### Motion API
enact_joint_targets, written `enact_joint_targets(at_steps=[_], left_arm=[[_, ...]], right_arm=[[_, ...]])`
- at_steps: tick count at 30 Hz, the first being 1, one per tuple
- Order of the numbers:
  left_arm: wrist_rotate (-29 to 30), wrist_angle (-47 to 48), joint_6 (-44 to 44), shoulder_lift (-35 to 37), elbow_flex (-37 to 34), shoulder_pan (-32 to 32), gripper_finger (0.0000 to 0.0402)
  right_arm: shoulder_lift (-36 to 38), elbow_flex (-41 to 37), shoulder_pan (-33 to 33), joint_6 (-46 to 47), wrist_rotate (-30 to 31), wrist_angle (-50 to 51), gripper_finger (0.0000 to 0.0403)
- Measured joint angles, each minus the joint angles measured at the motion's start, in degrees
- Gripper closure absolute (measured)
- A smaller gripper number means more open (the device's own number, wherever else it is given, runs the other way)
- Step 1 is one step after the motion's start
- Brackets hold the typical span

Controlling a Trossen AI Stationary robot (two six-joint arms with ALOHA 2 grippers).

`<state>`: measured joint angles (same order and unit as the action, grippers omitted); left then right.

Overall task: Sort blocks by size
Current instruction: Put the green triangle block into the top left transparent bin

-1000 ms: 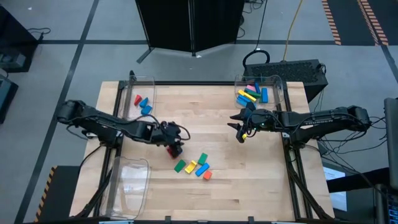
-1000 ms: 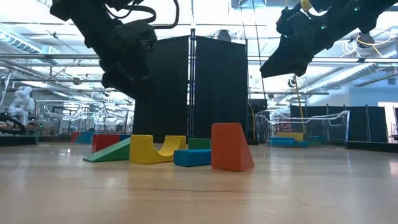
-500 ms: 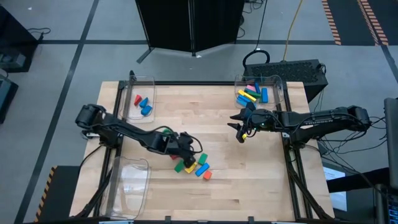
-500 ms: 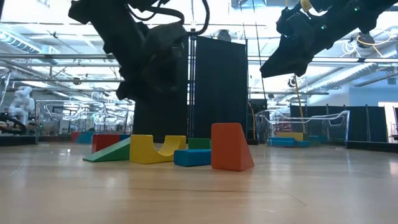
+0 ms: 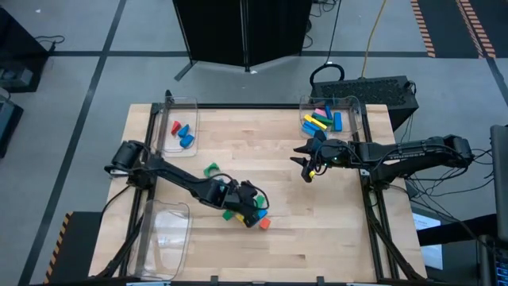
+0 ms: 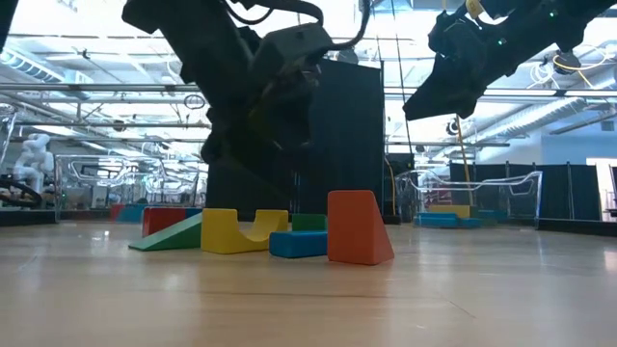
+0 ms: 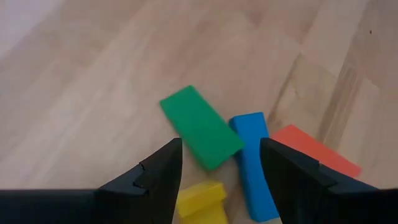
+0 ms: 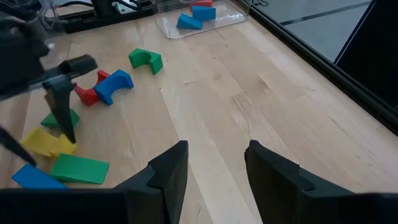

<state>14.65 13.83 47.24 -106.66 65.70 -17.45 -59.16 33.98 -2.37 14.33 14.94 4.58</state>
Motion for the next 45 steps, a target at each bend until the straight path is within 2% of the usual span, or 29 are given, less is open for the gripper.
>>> enact_joint_targets(at_steps=[8, 23, 34, 39, 45], left_arm=[[-0.74, 0.07, 0.28, -4.78, 3.56, -0.26, 0.0187], [0.9, 3.49, 1.86, -5.28, 3.62, 0.21, 0.0187], [6.34, 14.62, 1.1, -5.28, 3.6, 3.42, 0.0187], [6.45, 15.93, -7.47, -4.84, 4.53, 3.93, 0.0187], [6.42, 23.45, -30.35, -4.37, 9.08, 3.82, 0.0187]], right_arm=[[0.0, 0.0, 0.0, 0.62, -0.02, 0.03, 0.025], [0.0, 0.0, 0.0, 1.07, -0.02, 0.2, 0.025], [0.0, 0.0, 0.0, 1.07, -0.02, 0.28, 0.025], [0.0, 0.0, 0.02, 1.07, -0.04, 0.39, 0.025], [0.0, 0.0, 0.0, 0.91, -0.02, 0.45, 0.025]])
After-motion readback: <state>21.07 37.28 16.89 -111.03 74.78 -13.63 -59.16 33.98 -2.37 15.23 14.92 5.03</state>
